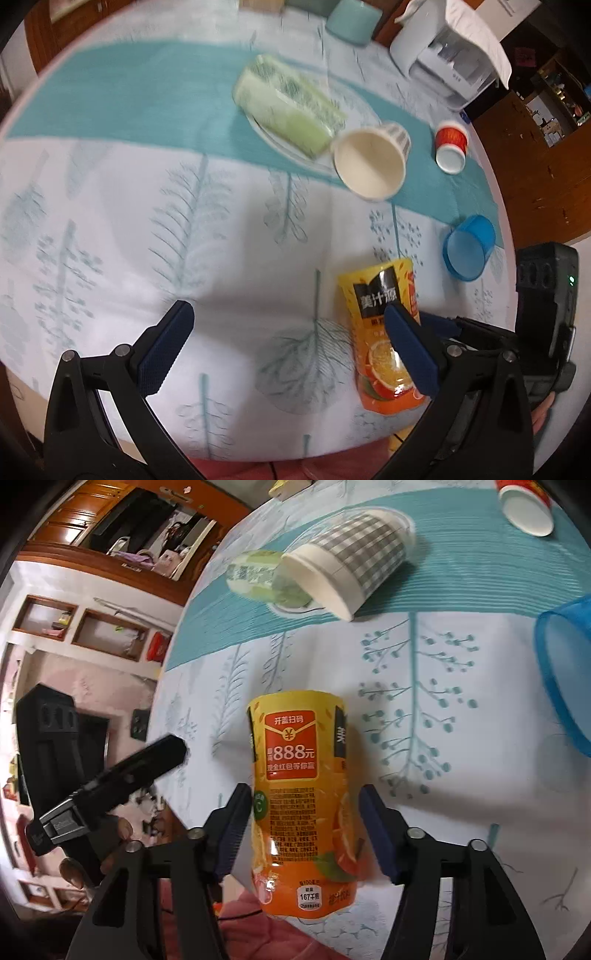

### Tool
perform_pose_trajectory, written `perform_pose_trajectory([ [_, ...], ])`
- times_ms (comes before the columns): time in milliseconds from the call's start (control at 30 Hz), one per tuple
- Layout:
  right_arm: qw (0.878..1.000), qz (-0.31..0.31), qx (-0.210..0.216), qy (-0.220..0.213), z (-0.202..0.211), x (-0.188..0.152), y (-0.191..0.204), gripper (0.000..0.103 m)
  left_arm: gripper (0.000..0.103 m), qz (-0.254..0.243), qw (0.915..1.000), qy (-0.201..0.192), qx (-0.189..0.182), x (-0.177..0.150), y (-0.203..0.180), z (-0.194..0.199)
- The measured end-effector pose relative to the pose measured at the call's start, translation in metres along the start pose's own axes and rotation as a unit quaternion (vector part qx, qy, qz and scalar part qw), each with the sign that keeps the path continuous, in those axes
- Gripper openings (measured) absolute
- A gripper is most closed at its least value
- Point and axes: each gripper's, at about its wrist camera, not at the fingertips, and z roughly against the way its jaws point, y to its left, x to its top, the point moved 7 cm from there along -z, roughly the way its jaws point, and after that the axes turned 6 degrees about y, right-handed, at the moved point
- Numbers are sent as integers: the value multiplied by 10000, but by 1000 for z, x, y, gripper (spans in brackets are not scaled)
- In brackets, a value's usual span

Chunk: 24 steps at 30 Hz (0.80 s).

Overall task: Flip cup upright
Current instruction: 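Rotate the held yellow cup with the right gripper toward the left tool, then grasp the yellow cup with the left gripper while the right gripper releases it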

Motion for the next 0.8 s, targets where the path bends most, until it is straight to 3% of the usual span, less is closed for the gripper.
perform_pose_trajectory([
  [167,9991,119,189,-349,18,-9,1,78,101,100,9989,236,-384,1,-13,-15],
  [333,9979,-19,-74,-637,54,-25,-24,79,101,176,9974,295,-631,5,-29,-21],
  [633,9865,-306,-779,-1411,113,-54,-65,79,100,72,9973,555,-477,13,-58,-50],
  [800,9847,-358,-925,-1432,109,-51,-84,79,95,87,9975,687,-105,12,-67,-67],
])
